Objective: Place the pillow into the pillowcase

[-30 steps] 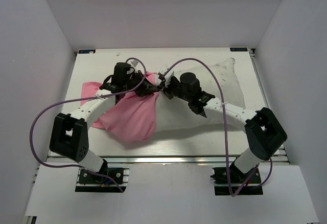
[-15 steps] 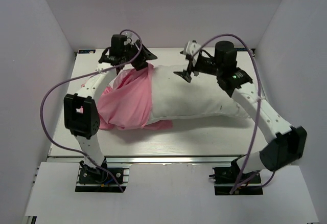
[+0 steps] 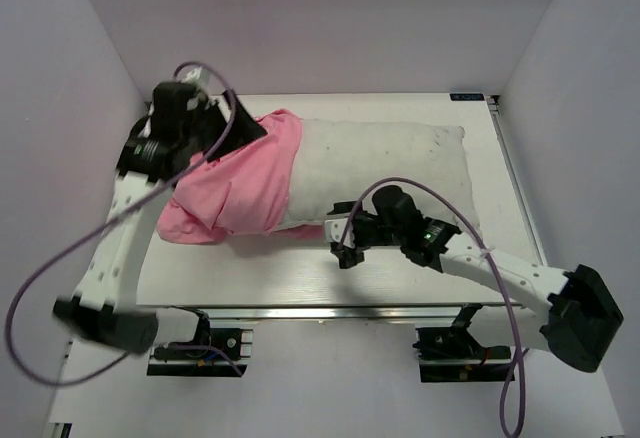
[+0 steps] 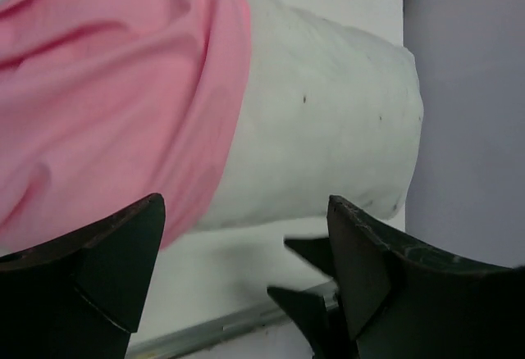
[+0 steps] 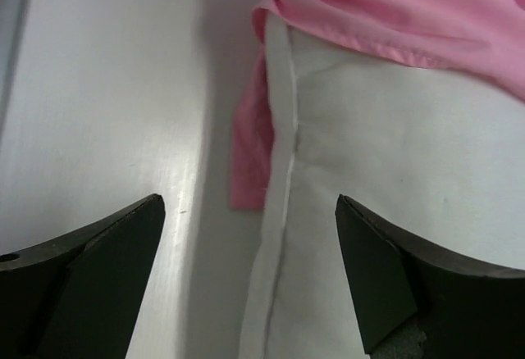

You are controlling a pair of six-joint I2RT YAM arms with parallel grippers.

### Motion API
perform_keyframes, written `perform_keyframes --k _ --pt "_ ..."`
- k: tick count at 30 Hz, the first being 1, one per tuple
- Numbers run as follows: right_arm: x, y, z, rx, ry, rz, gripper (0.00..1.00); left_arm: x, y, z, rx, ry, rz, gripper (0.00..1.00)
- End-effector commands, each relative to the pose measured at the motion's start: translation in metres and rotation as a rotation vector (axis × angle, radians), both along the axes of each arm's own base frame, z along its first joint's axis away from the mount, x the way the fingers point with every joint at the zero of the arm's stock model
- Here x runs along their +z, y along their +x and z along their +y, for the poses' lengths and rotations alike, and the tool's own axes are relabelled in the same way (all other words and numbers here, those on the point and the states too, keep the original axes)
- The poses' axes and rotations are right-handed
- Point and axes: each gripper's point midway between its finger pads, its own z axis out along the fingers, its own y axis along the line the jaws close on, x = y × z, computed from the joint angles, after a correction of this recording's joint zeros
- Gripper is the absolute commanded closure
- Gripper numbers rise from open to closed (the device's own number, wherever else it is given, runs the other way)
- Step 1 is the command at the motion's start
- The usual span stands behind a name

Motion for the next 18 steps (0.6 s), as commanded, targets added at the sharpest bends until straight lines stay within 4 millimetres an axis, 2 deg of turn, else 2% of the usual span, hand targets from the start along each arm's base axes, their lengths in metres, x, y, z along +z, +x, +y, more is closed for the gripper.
perform_keyframes --k 1,2,3,4,5,6,7,8,9,10,11,12,13,15,16,17,18 --pt "0.04 0.05 0.022 -0.145 0.103 -0.204 0.11 -0.024 -0.058 0.02 0.063 0.003 0.063 0.1" --pt "0.027 0.062 0.025 -0.184 0.068 -0.201 0.11 -0.028 -0.069 0.02 0.071 -0.023 0.075 0.1" --pt "0.027 0.069 0.029 -0.205 0.071 -0.217 0.11 -0.021 -0.088 0.023 0.079 -0.053 0.044 0.1" --pt "0.025 0.077 0.032 -0.229 0.072 -0.237 0.11 -0.048 -0.1 0.024 0.105 -0.074 0.11 0.1" --pt "0.02 0.096 0.036 -0.297 0.075 -0.277 0.1 -0.056 -0.109 0.025 0.118 -0.086 0.121 0.11" --pt "0.023 0.105 0.039 -0.32 0.074 -0.312 0.11 -0.057 -0.123 0.028 0.126 -0.11 0.104 0.11" --pt "0.02 0.113 0.042 -0.341 0.069 -0.327 0.11 -0.064 -0.127 0.028 0.145 -0.14 0.117 0.11" --pt "0.004 0.129 0.041 -0.407 0.027 -0.341 0.11 -0.084 -0.132 0.028 0.155 -0.143 0.156 0.11" --pt "0.006 0.138 0.045 -0.425 0.027 -0.355 0.12 -0.089 -0.135 0.029 0.165 -0.157 0.16 0.11" --pt "0.0 0.144 0.046 -0.443 0.01 -0.365 0.18 -0.085 -0.134 0.028 0.176 -0.19 0.134 0.12" --pt "-0.018 0.153 0.045 -0.473 -0.03 -0.364 0.23 -0.094 -0.133 0.028 0.183 -0.194 0.146 0.12" --pt "-0.02 0.16 0.045 -0.487 -0.026 -0.37 0.31 -0.096 -0.132 0.027 0.187 -0.201 0.144 0.12" --pt "-0.028 0.167 0.048 -0.499 -0.036 -0.355 0.49 -0.099 -0.129 0.026 0.192 -0.206 0.147 0.12" --pt "-0.035 0.177 0.046 -0.53 -0.053 -0.306 0.72 -0.107 -0.127 0.025 0.193 -0.204 0.161 0.12" --pt "-0.018 0.186 0.054 -0.548 -0.023 -0.284 0.94 -0.108 -0.124 0.024 0.198 -0.209 0.157 0.13" --pt "-0.016 0.187 0.06 -0.576 0.01 -0.189 1.0 -0.116 -0.123 0.025 0.208 -0.207 0.173 0.13" --pt "-0.006 0.191 0.062 -0.593 0.035 -0.124 1.0 -0.118 -0.122 0.025 0.213 -0.211 0.171 0.14"
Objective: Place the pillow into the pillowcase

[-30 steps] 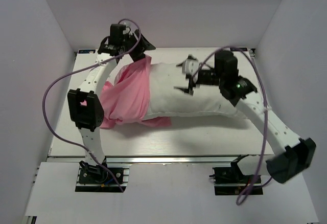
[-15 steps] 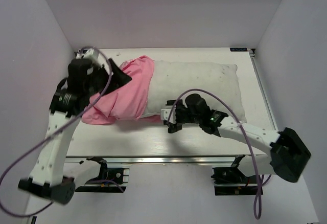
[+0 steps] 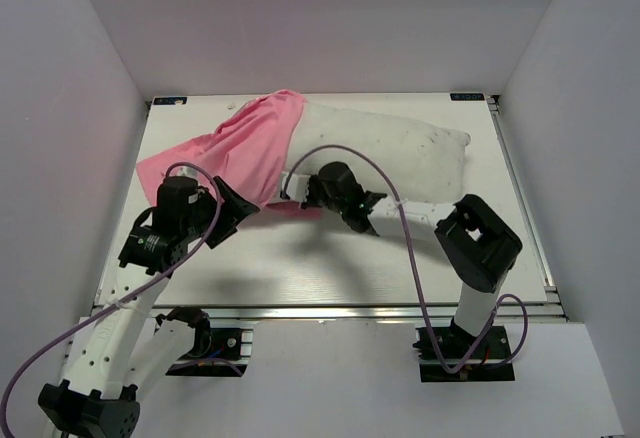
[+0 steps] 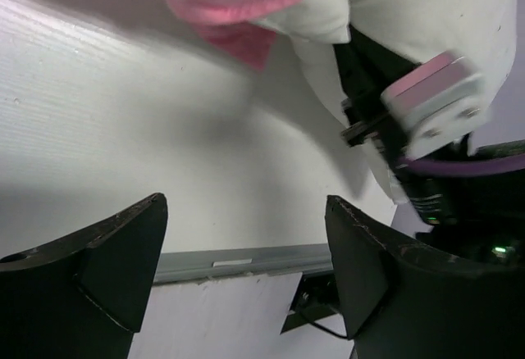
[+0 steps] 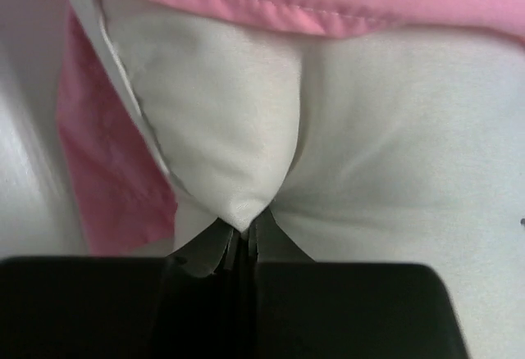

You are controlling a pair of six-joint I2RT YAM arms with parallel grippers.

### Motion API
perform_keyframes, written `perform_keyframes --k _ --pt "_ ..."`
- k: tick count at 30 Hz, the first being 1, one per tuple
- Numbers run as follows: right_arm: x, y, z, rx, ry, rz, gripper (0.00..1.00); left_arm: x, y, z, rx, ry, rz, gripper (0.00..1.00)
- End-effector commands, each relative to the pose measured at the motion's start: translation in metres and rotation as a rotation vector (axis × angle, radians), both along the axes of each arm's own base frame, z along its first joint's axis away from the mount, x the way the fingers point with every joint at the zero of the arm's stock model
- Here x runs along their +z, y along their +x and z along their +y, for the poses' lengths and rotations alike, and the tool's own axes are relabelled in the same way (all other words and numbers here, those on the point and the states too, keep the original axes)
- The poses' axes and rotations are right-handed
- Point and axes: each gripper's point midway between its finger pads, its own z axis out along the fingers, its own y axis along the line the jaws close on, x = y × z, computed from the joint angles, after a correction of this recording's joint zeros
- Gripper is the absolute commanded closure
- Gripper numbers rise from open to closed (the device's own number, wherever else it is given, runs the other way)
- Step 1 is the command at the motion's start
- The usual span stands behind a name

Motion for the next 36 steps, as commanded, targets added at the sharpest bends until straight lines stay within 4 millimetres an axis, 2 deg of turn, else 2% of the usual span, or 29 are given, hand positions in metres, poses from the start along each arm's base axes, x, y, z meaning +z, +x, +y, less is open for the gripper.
perform_keyframes --k 1,2,3,4,5,8,9,11,12,15,18,19,20,25,28,31,33,36 --pt "0.04 0.023 -0.002 -0.139 0.132 0.17 1.0 0.007 0.017 0.001 0.059 -0.027 -0.07 0.14" --pt "0.076 0.023 0.015 -0.126 0.251 0.238 1.0 0.006 0.02 0.003 0.073 -0.021 -0.077 0.14" --pt "0.089 0.02 0.019 -0.113 0.287 0.287 1.0 0.003 0.023 0.004 0.08 -0.015 -0.079 0.14" --pt "0.09 0.011 0.017 -0.118 0.278 0.359 1.0 0.006 0.031 0.005 0.096 -0.008 -0.107 0.14" --pt "0.117 0.006 0.026 -0.079 0.336 0.382 1.0 0.006 0.036 0.005 0.098 -0.005 -0.118 0.14" --pt "0.138 -0.009 0.032 -0.062 0.397 0.485 1.0 0.009 0.054 0.005 0.094 0.029 -0.154 0.15" --pt "0.151 -0.01 0.035 -0.063 0.429 0.502 1.0 0.005 0.062 0.006 0.084 0.066 -0.153 0.15" --pt "0.152 -0.012 0.036 -0.069 0.427 0.543 1.0 0.012 0.075 0.013 0.111 0.12 -0.188 0.15" --pt "0.158 -0.01 0.037 -0.071 0.444 0.554 1.0 0.012 0.082 0.015 0.105 0.153 -0.205 0.15" --pt "0.153 -0.009 0.035 -0.081 0.445 0.619 1.0 0.026 0.101 0.02 0.122 0.203 -0.279 0.15" --pt "0.16 -0.009 0.036 -0.094 0.472 0.695 1.0 0.027 0.115 0.019 0.105 0.242 -0.281 0.16" --pt "0.168 -0.007 0.038 -0.094 0.49 0.699 1.0 0.017 0.12 0.018 0.097 0.262 -0.249 0.17" --pt "0.173 -0.006 0.038 -0.097 0.508 0.717 1.0 0.019 0.122 0.018 0.094 0.27 -0.245 0.18" --pt "0.19 0.014 0.035 -0.124 0.556 0.736 1.0 0.001 0.112 0.025 0.066 0.337 -0.174 0.22" --pt "0.192 0.021 0.03 -0.126 0.571 0.768 1.0 -0.006 0.103 0.032 0.069 0.373 -0.151 0.22" --pt "0.195 0.015 0.031 -0.114 0.583 0.808 1.0 -0.016 0.1 0.037 0.078 0.398 -0.133 0.23" --pt "0.198 0.009 0.031 -0.104 0.591 0.833 1.0 -0.024 0.103 0.038 0.085 0.404 -0.124 0.24" --pt "0.2 0.003 0.033 -0.092 0.599 0.863 1.0 -0.026 0.114 0.031 0.088 0.376 -0.142 0.24"
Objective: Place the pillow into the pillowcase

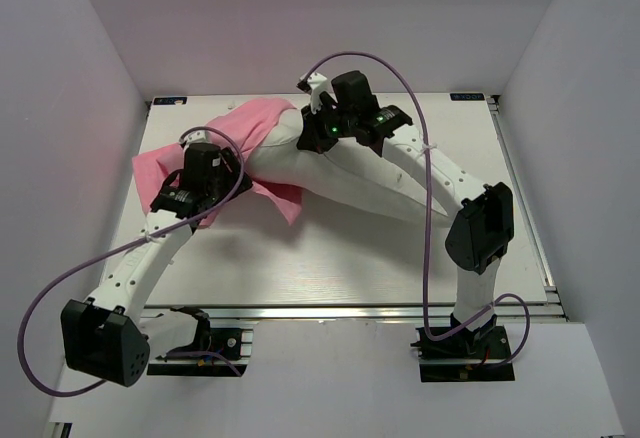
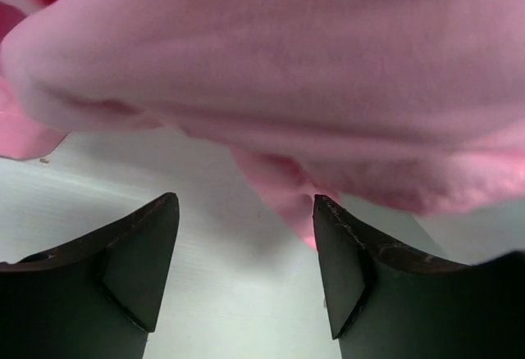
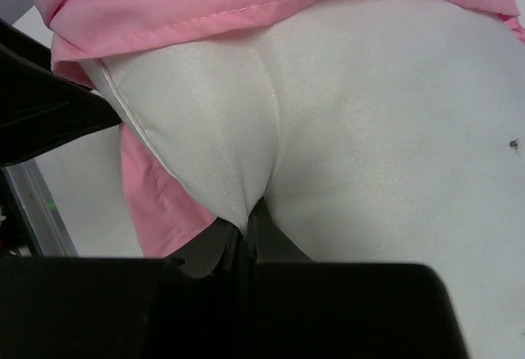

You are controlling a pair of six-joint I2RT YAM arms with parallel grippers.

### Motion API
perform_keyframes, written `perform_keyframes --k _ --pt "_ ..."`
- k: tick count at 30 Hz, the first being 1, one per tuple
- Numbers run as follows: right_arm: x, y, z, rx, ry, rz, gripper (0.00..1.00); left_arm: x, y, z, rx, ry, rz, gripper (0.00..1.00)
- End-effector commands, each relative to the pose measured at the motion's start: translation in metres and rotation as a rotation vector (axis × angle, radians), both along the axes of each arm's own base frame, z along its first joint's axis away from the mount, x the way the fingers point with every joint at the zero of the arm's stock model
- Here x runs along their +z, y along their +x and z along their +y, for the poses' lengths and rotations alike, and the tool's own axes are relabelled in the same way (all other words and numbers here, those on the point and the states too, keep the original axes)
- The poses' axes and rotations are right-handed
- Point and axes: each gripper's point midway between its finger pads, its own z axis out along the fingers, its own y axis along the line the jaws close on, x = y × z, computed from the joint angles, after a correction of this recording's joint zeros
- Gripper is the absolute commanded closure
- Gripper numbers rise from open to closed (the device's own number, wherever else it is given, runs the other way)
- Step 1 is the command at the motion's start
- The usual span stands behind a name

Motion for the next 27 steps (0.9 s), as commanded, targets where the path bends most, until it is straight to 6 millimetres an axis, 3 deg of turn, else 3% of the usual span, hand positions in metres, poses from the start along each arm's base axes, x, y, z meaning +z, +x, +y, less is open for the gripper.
perform_keyframes --k 1,5,10,16,17,20,21,23,24,25,27 --pt "0.061 -0.014 0.013 0.05 0.148 -0.037 1.0 0.003 0.011 -0.006 -0.009 -0.018 -0.042 0.24" --pt "0.06 -0.014 0.014 0.047 0.15 -0.027 1.0 0.013 0.026 -0.017 -0.036 -0.051 -0.077 0.24" --pt "0.07 -0.015 0.014 0.045 0.177 -0.033 1.0 0.002 0.031 -0.023 -0.054 -0.05 -0.044 0.29" --pt "0.073 -0.006 0.015 0.011 0.198 -0.021 1.0 -0.007 0.029 -0.027 -0.044 -0.093 -0.043 0.64" --pt "0.073 -0.006 0.016 0.005 0.201 -0.014 1.0 -0.003 0.031 -0.028 -0.042 -0.106 -0.055 0.79" --pt "0.067 0.0 0.017 -0.018 0.197 -0.007 1.0 0.024 0.037 -0.04 -0.078 -0.16 -0.093 0.99" --pt "0.063 0.005 0.018 -0.034 0.197 -0.001 1.0 0.053 0.043 -0.047 -0.098 -0.19 -0.144 1.0" --pt "0.068 0.017 0.021 -0.077 0.205 -0.026 1.0 0.089 0.038 -0.073 -0.193 -0.27 -0.164 1.0" --pt "0.059 0.024 0.027 -0.098 0.199 -0.014 1.0 0.14 0.044 -0.085 -0.233 -0.309 -0.246 1.0" --pt "0.057 0.027 0.033 -0.117 0.196 -0.021 1.0 0.163 0.038 -0.106 -0.302 -0.34 -0.264 1.0" --pt "0.062 0.033 0.046 -0.132 0.217 -0.046 1.0 0.179 0.041 -0.126 -0.347 -0.359 -0.226 1.0"
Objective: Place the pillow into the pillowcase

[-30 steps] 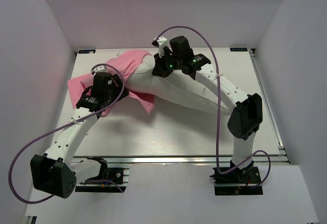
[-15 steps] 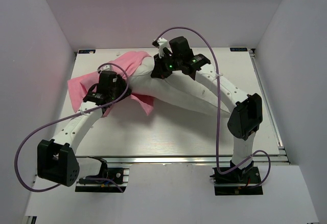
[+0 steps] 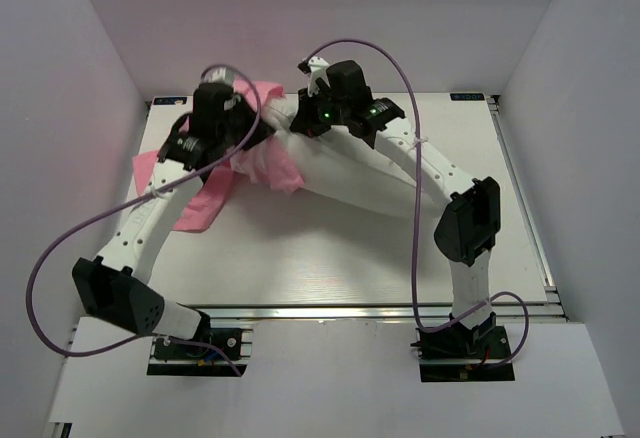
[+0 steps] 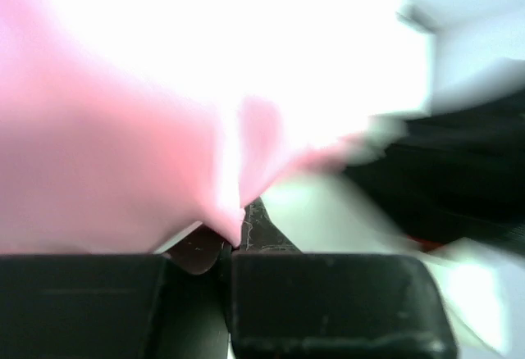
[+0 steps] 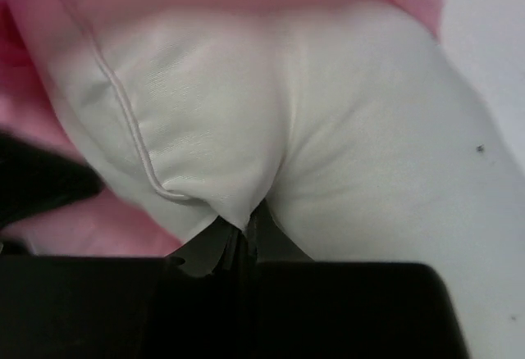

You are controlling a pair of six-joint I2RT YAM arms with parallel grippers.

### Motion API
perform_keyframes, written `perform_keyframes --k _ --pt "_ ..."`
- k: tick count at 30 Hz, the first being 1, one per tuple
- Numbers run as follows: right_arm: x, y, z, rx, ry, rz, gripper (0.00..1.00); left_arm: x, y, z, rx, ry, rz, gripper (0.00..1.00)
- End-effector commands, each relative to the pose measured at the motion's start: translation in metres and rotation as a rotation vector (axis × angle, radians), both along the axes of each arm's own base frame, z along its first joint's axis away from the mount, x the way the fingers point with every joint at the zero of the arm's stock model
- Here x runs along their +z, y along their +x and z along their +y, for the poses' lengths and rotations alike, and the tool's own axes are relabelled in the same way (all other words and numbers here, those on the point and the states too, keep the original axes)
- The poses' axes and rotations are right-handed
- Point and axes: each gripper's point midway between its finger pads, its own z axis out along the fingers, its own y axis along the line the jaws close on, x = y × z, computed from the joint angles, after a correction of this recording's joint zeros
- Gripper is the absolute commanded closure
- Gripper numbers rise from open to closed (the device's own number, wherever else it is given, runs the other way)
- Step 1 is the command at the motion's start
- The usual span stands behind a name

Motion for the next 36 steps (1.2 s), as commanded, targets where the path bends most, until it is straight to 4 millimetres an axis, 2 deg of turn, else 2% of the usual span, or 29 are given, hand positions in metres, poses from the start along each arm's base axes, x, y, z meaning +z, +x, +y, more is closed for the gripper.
perform_keyframes --k 1,4,6,8,10,11,12,13,14,16,17,19,20,21,22,24,25,26,27,29,30,31,33,34,36 --pt "0.052 0.005 0.044 -0.036 0.141 -0.122 1.0 0.131 -0.012 -0.058 -0.206 -0.188 -0.197 1.0" --pt "0.056 0.004 0.063 -0.086 0.156 -0.147 1.0 0.135 -0.01 -0.078 -0.272 -0.265 -0.141 1.0" --pt "0.056 0.008 0.069 -0.111 0.16 -0.162 1.0 0.138 -0.011 -0.09 -0.297 -0.349 -0.13 1.0" --pt "0.054 0.018 0.066 -0.167 0.151 -0.176 1.0 0.138 -0.016 -0.102 -0.315 -0.406 -0.12 1.0" --pt "0.054 0.029 0.055 -0.21 0.147 -0.175 1.0 0.141 -0.024 -0.106 -0.324 -0.423 -0.116 1.0" --pt "0.056 0.033 0.05 -0.232 0.162 -0.154 1.0 0.134 -0.025 -0.105 -0.315 -0.424 -0.098 1.0" --pt "0.065 0.033 0.044 -0.245 0.182 -0.152 1.0 0.131 -0.026 -0.104 -0.307 -0.424 -0.093 1.0" --pt "0.071 0.046 0.031 -0.273 0.213 -0.154 1.0 0.13 -0.028 -0.103 -0.302 -0.428 -0.09 1.0" --pt "0.082 0.049 0.025 -0.291 0.267 -0.136 1.0 0.125 -0.029 -0.103 -0.295 -0.443 -0.083 1.0" --pt "0.124 0.059 0.002 -0.3 0.374 -0.162 1.0 0.128 -0.027 -0.107 -0.305 -0.48 -0.107 1.0" --pt "0.145 0.057 -0.006 -0.302 0.431 -0.155 1.0 0.125 -0.023 -0.112 -0.301 -0.495 -0.095 1.0" --pt "0.176 0.054 -0.024 -0.253 0.532 -0.161 1.0 0.136 -0.016 -0.12 -0.315 -0.52 -0.131 1.0" --pt "0.182 0.045 -0.035 -0.244 0.564 -0.135 1.0 0.13 -0.005 -0.128 -0.314 -0.522 -0.116 1.0" --pt "0.192 0.038 -0.045 -0.214 0.634 -0.077 1.0 0.152 -0.004 -0.134 -0.334 -0.543 -0.159 1.0" --pt "0.203 0.03 -0.048 -0.181 0.686 -0.091 1.0 0.16 0.001 -0.138 -0.338 -0.555 -0.175 1.0" --pt "0.193 0.002 -0.053 -0.113 0.699 -0.01 1.0 0.178 0.012 -0.145 -0.348 -0.576 -0.211 1.0" --pt "0.187 -0.005 -0.053 -0.097 0.698 0.006 1.0 0.184 0.015 -0.145 -0.342 -0.582 -0.224 1.0" --pt "0.197 -0.021 -0.057 -0.064 0.724 -0.023 1.0 0.188 0.017 -0.145 -0.332 -0.588 -0.233 1.0" --pt "0.165 -0.027 -0.054 -0.043 0.69 0.031 1.0 0.189 0.02 -0.145 -0.323 -0.59 -0.24 1.0" --pt "0.143 -0.036 -0.053 -0.006 0.665 0.048 1.0 0.187 0.026 -0.143 -0.3 -0.59 -0.247 1.0" --pt "0.12 -0.045 -0.05 0.039 0.633 0.092 0.97 0.183 0.028 -0.143 -0.287 -0.593 -0.241 1.0" --pt "0.11 -0.047 -0.047 0.074 0.606 0.058 0.86 0.171 0.033 -0.146 -0.277 -0.609 -0.225 1.0" --pt "0.094 -0.052 -0.044 0.102 0.56 0.038 0.75 0.151 0.035 -0.152 -0.287 -0.631 -0.181 1.0" --pt "0.087 -0.049 -0.043 0.124 0.514 -0.031 0.62 0.127 0.038 -0.154 -0.272 -0.639 -0.137 1.0" --pt "0.083 -0.047 -0.042 0.134 0.453 -0.056 0.52 0.098 0.037 -0.157 -0.261 -0.644 -0.085 1.0"
